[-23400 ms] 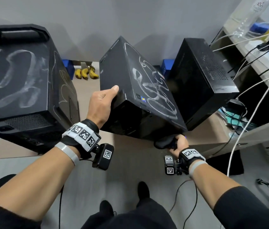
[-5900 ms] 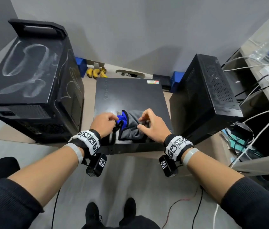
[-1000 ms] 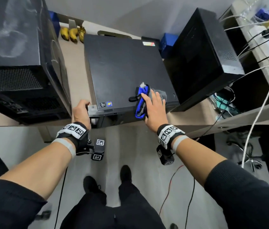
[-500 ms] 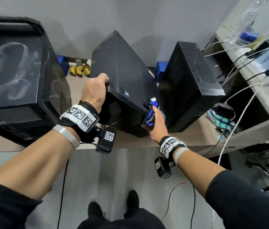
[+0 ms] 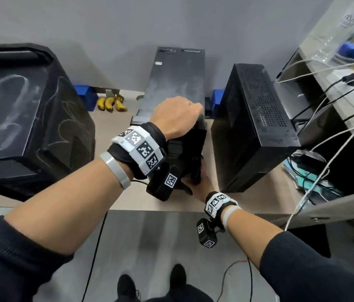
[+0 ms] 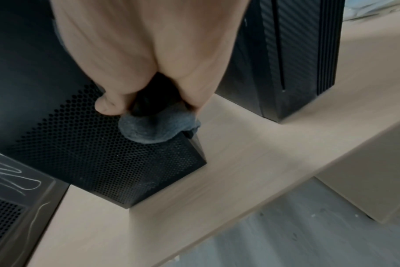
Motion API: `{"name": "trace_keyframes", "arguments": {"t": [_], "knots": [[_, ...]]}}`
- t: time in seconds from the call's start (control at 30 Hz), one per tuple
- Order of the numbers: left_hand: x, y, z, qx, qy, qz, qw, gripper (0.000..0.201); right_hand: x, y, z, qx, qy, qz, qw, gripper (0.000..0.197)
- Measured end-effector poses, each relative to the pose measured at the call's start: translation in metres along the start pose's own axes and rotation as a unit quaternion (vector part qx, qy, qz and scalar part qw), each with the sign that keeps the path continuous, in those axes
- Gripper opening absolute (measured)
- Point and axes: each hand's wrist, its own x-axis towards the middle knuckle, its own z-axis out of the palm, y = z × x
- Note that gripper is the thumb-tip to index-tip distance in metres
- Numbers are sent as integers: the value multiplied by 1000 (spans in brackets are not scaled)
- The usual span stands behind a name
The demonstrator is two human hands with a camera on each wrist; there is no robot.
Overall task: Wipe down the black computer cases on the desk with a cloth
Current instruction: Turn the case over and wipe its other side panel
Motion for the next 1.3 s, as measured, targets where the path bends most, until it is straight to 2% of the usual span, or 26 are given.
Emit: {"name": "trace_keyframes", "arguments": {"t": [0.07,0.23,0.4,0.53,0.7,0.83,0.93,1.0,1.03,1.07,1.1,1.13,1.2,1.3], "knots": [[0,10,7,-14,-29,14,999,30,-5,1,-10,2,-7,22,1000,106],[-6,2,-8,-25,-14,13,1000,17,-3,-3,-18,-11,-26,25,999,102],[-28,-42,-31,-32,37,-37,998,29,-1,0,-17,-3,-28,57,998,92],[-38,-67,-22,-153,24,-8,988,31,-1,6,-6,-33,8,102,994,65],[-44,-71,-16,-166,40,18,985,44,-2,9,14,-27,68,177,981,41],[-45,-73,-15,-126,43,24,991,41,-1,4,26,134,88,244,957,14],[-44,-77,-16,-106,30,31,993,45,34,48,59,229,119,269,928,25],[-43,-78,-18,-89,23,36,995,49,74,107,94,238,109,294,919,41],[-43,-78,-19,-85,17,33,996,51,78,107,107,264,87,313,908,47],[-44,-77,-19,-82,13,30,996,52,62,74,112,253,63,324,910,47],[-44,-78,-19,-81,12,27,996,53,36,29,115,258,52,325,908,37],[-45,-78,-20,-77,13,28,997,52,23,6,121,277,25,331,902,21],[-46,-78,-20,-68,19,31,997,51,-3,-38,131,300,-30,325,896,28],[-47,-78,-21,-58,24,40,997,41,-21,-63,144,299,-39,317,899,27]]}}
